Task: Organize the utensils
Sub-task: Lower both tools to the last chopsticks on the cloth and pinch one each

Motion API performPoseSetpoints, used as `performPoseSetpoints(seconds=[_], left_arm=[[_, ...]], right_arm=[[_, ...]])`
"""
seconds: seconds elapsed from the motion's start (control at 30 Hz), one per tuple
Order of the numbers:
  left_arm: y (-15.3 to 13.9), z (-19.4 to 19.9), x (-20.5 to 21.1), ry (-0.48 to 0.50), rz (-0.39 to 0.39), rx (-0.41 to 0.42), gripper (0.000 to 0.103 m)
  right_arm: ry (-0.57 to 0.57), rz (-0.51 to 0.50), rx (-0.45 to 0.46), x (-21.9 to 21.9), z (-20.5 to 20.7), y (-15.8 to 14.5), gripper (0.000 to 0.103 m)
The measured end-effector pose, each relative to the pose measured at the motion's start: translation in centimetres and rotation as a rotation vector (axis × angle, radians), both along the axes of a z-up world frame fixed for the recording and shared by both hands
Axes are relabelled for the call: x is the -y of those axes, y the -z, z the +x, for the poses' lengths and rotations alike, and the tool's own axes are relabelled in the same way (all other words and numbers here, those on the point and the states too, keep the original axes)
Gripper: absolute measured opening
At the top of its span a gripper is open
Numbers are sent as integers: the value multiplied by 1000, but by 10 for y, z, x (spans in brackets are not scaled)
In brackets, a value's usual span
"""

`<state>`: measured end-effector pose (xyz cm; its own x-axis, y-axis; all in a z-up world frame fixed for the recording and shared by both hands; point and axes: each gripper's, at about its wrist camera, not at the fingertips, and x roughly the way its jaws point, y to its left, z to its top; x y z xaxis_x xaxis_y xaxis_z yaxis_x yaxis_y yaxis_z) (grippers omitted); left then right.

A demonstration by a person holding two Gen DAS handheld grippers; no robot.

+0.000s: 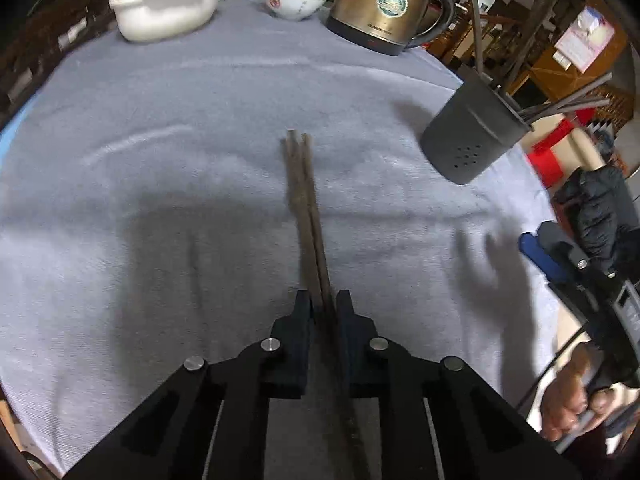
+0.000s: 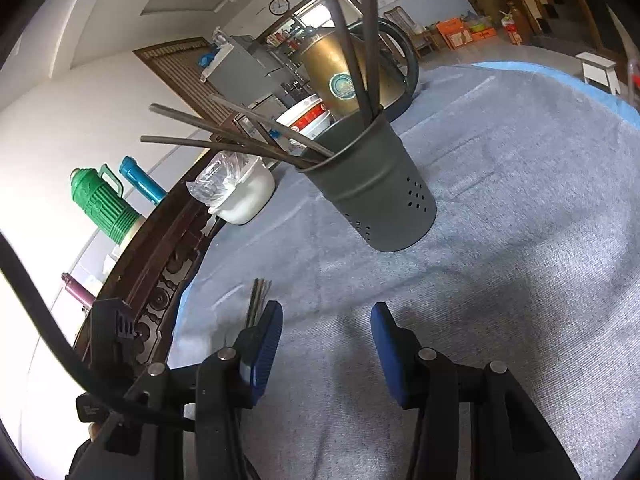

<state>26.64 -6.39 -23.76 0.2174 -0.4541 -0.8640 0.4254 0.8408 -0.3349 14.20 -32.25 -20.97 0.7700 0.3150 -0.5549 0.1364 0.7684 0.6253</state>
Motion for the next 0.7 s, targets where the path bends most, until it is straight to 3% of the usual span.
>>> performPoseSetpoints(seconds=[0.2,0.43,0.63,0.7], left_arm=[[-2,-22,29,85,-21,-10,11],[1,-3,21,1,0,-16,11],[-2,4,17,-14,-10,-7,11],[-10,-2,-7,-29,-15,-3,11]], right_arm=[[18,4,6,6,-3,-2,50],[13,5,-2,8,-5,-2,50],[-26,-7,-19,-3,0,1,50],[-35,-16,-21,-7,2,1,50]])
